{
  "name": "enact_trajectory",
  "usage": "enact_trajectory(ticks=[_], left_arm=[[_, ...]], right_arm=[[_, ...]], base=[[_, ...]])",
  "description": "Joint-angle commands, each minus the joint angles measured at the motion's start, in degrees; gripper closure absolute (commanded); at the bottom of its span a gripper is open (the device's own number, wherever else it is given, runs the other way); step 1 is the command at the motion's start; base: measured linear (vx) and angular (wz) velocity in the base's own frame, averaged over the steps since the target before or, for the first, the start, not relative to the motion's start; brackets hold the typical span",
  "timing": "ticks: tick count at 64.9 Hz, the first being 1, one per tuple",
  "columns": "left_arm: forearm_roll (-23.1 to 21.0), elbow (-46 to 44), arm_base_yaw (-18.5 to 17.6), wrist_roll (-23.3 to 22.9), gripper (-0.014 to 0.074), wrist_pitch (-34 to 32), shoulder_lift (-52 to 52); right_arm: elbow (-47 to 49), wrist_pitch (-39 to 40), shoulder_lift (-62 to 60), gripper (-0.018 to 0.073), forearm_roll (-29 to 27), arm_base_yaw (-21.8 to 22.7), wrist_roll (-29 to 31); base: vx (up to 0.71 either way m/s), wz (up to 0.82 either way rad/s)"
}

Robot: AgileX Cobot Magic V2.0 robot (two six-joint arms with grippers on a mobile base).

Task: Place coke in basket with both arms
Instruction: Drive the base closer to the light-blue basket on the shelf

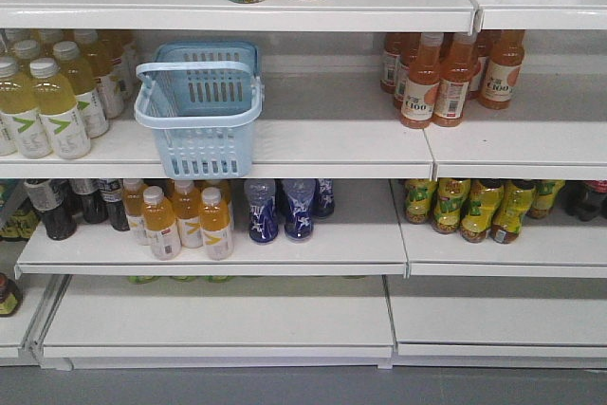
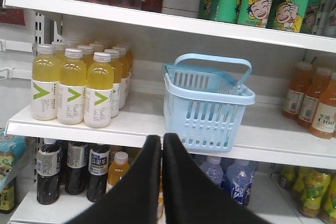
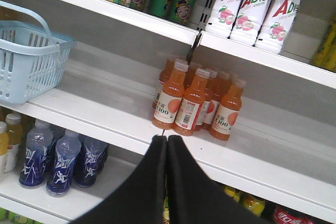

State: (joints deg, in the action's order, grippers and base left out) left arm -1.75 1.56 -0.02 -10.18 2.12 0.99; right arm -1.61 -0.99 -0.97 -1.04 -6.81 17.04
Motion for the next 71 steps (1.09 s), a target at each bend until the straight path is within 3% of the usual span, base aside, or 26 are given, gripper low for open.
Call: enact_trajectory(ticks=[1, 71], left_arm=[[-0.09, 0.73, -0.34, -0.05, 0.0603, -4.3, 0.54], [-0.09, 0.73, -0.34, -0.05, 0.0603, -4.3, 0.54]], right_arm=[[-0.77, 4.15, -0.59, 0.0568, 0.4, 0.43, 0.45], [-0.77, 4.15, -0.59, 0.0568, 0.4, 0.43, 0.45]], base=[[0.11, -0.03], [0.08, -0.03]])
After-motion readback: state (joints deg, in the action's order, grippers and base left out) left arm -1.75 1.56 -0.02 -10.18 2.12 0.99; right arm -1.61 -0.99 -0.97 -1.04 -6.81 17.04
